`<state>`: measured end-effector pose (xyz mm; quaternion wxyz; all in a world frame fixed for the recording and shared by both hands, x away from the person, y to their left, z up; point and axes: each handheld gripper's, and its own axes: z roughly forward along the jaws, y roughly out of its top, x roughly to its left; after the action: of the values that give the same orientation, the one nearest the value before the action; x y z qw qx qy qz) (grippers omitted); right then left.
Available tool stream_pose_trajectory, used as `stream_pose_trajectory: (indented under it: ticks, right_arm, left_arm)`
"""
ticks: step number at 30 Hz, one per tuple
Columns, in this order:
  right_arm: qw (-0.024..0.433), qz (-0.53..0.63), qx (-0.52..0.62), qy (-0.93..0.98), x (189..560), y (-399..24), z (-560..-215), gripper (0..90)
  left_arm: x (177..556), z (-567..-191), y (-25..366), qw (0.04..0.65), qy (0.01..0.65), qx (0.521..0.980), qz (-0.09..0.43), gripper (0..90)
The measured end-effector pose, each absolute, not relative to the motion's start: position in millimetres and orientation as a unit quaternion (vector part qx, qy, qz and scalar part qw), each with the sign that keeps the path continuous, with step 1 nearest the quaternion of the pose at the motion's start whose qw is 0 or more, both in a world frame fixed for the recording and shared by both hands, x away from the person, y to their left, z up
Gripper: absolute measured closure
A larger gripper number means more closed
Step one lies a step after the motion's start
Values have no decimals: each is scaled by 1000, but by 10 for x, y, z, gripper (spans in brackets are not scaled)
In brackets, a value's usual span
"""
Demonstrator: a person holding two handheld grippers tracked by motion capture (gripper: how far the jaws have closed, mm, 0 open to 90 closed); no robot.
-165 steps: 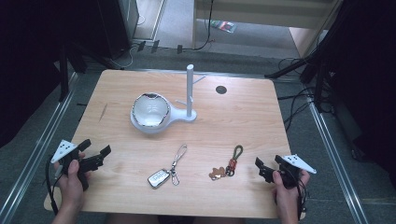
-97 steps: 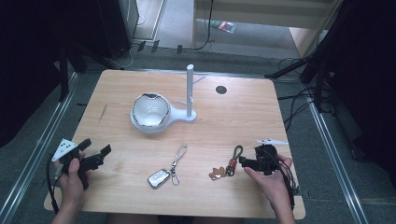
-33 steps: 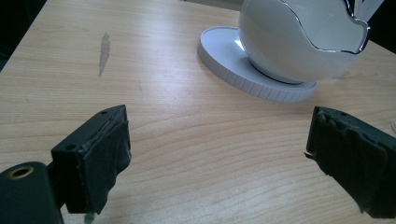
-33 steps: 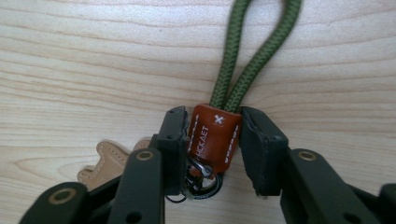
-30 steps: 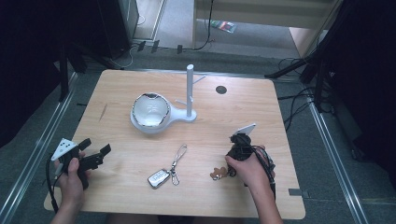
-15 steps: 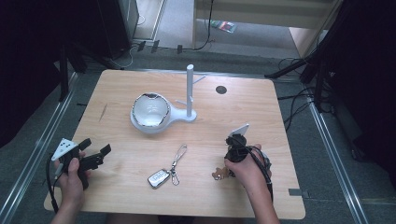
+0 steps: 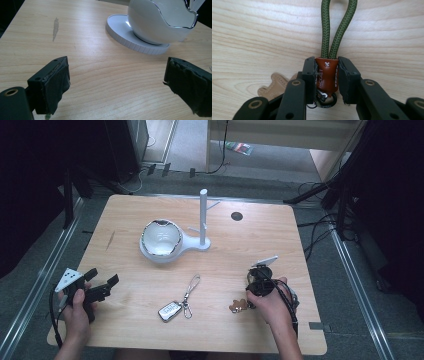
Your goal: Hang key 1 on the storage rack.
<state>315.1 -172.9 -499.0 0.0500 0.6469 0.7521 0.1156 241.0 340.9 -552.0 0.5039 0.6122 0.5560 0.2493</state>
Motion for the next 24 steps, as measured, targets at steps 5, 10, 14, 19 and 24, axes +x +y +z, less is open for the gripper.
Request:
stream_pose_trajectory:
  ticks: [5,10,14,19,24]
  right_arm:
    - [73,169,637,748,3072,-1767,-4843,705]
    - [102,228,622,742,3005,-1783,-4673,706]
    - [119,263,613,735,2967,-1771,-4562,706]
    - [152,317,594,723,2945,-1767,-4413,706]
    - [182,345,581,714,2933,-1762,-4304,706]
  left_arm:
    - [2408,-5518,3407,501,556,614,250,69]
    - [2407,-5517,3406,501,556,614,251,69]
    - [2408,-5517,3406,501,556,614,250,69]
    - [2409,-5519,3406,502,556,613,251,69]
    - [2409,-5519,3407,502,556,613,251,69]
